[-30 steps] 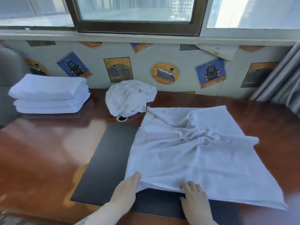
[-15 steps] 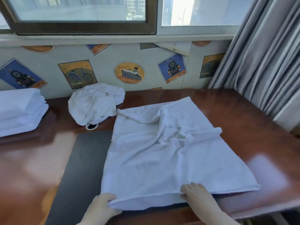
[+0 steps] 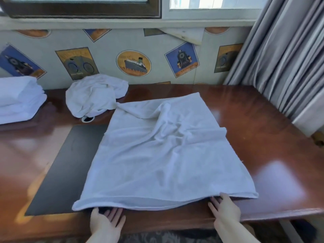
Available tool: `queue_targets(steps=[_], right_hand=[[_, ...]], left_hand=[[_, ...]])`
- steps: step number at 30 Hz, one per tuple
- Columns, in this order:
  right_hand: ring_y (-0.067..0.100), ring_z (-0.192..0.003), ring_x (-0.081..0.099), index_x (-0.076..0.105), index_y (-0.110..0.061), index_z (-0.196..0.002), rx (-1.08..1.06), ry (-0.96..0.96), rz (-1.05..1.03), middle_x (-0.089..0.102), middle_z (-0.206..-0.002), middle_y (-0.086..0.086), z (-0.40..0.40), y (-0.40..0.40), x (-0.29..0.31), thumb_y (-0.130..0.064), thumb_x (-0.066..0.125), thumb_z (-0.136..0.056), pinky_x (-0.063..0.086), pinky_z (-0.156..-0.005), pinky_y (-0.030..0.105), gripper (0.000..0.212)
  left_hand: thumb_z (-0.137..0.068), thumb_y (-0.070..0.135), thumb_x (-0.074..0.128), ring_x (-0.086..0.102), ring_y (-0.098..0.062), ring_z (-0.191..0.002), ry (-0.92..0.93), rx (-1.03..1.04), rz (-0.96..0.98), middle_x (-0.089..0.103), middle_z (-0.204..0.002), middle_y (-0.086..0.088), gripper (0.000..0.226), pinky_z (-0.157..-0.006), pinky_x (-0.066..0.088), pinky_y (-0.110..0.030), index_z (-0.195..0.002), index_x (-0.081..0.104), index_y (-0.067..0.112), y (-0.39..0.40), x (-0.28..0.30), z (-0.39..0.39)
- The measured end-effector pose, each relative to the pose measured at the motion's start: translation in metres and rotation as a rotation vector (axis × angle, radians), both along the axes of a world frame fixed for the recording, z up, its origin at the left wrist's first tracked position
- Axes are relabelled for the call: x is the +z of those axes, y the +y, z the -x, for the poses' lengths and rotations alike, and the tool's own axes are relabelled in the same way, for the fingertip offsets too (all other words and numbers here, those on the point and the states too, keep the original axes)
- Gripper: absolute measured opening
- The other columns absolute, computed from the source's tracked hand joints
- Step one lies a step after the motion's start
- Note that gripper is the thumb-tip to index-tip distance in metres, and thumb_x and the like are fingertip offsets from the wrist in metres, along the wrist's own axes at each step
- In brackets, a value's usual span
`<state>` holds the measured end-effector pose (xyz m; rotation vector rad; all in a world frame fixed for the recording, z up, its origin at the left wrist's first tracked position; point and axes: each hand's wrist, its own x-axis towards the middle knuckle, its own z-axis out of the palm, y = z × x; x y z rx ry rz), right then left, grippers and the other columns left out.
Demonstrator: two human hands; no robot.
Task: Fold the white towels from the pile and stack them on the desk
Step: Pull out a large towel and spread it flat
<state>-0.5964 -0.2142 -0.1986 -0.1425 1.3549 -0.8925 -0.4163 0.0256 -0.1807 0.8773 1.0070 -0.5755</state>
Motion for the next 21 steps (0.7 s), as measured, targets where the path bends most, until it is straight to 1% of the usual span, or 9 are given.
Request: queue_targets(steps=[2,3,7,9,12,14,16,19,21], right_hand=[[0.032,-0.122,0.054,0.048,-0.008,-0.126,0.25,-0.042,-0.143,0.055,-0.122,0.012,0.006,-0.016,0.006,-0.034,0.056,-0.096,0.046,-0.104,0.046,0.04],[0.029,-0.124,0.053,0.049,-0.01,-0.126,0.283,-0.075,-0.193,0.054,-0.121,0.01,0.006,-0.023,0.014,-0.039,0.06,-0.093,0.045,-0.105,0.044,0.045],[0.027,-0.113,0.059,0.057,-0.012,-0.123,0.359,-0.13,-0.208,0.062,-0.119,0.008,0.0,-0.033,0.016,-0.027,0.078,-0.081,0.048,-0.101,0.041,0.049],[0.027,-0.105,0.064,0.062,-0.013,-0.124,0.392,-0.191,-0.147,0.067,-0.118,0.008,-0.007,-0.032,0.019,-0.019,0.075,-0.083,0.052,-0.093,0.041,0.043],[0.022,-0.083,0.073,0.066,-0.014,-0.118,0.354,-0.337,-0.05,0.075,-0.103,0.007,-0.007,-0.035,0.02,-0.013,0.068,-0.087,0.061,-0.066,0.035,0.031],[0.017,-0.081,0.074,0.066,-0.012,-0.118,0.324,-0.398,0.0,0.075,-0.101,0.005,-0.003,-0.037,0.021,-0.007,0.064,-0.089,0.061,-0.059,0.032,0.03],[0.014,-0.078,0.074,0.066,-0.011,-0.114,0.299,-0.444,-0.002,0.076,-0.095,0.004,0.002,-0.039,0.024,-0.005,0.06,-0.092,0.06,-0.057,0.028,0.024],[0.011,-0.064,0.072,0.068,-0.011,-0.101,0.28,-0.51,-0.076,0.076,-0.077,0.002,0.007,-0.041,0.032,-0.015,0.059,-0.096,0.058,-0.05,0.024,0.01],[0.008,-0.065,0.072,0.068,-0.014,-0.103,0.306,-0.543,-0.052,0.076,-0.082,-0.001,0.007,-0.041,0.043,-0.019,0.058,-0.097,0.056,-0.051,0.02,0.013]], left_hand=[[-0.088,0.066,0.047,0.04,-0.031,-0.138,0.038,-0.004,0.094,0.044,-0.146,-0.012,0.084,-0.115,0.03,-0.05,-0.145,0.039,0.005,-0.014,0.006,0.01],[-0.083,0.071,0.051,0.04,-0.031,-0.138,0.048,-0.008,0.126,0.045,-0.144,-0.012,0.089,-0.115,0.031,-0.05,-0.143,0.042,0.006,-0.02,0.004,0.016],[-0.073,0.075,0.063,0.059,-0.029,-0.111,-0.136,0.043,0.177,0.064,-0.121,-0.007,0.077,-0.092,0.047,-0.048,-0.123,0.059,0.016,-0.039,-0.001,0.035],[-0.084,0.065,0.059,0.066,-0.029,-0.104,-0.281,-0.023,0.207,0.071,-0.117,-0.006,0.056,-0.081,0.051,-0.046,-0.12,0.064,0.023,-0.046,0.0,0.035],[-0.096,0.033,0.057,0.071,-0.03,-0.091,-0.303,-0.083,0.242,0.071,-0.115,-0.012,0.03,-0.068,0.057,-0.041,-0.117,0.064,0.013,-0.048,-0.001,0.032],[-0.093,0.027,0.06,0.074,-0.028,-0.084,-0.302,-0.066,0.309,0.074,-0.105,-0.012,0.029,-0.059,0.061,-0.039,-0.117,0.065,0.011,-0.043,0.0,0.03],[-0.088,0.03,0.065,0.074,-0.025,-0.087,-0.318,-0.01,0.381,0.074,-0.107,-0.009,0.033,-0.06,0.061,-0.039,-0.115,0.068,0.012,-0.038,0.001,0.032],[-0.092,0.035,0.06,0.074,-0.02,-0.088,-0.359,0.096,0.512,0.074,-0.109,-0.005,0.031,-0.055,0.059,-0.031,-0.098,0.078,0.01,-0.035,0.003,0.038],[-0.095,0.033,0.055,0.074,-0.02,-0.086,-0.386,0.107,0.543,0.075,-0.106,-0.005,0.035,-0.054,0.059,-0.031,-0.091,0.079,0.008,-0.038,0.01,0.04]])
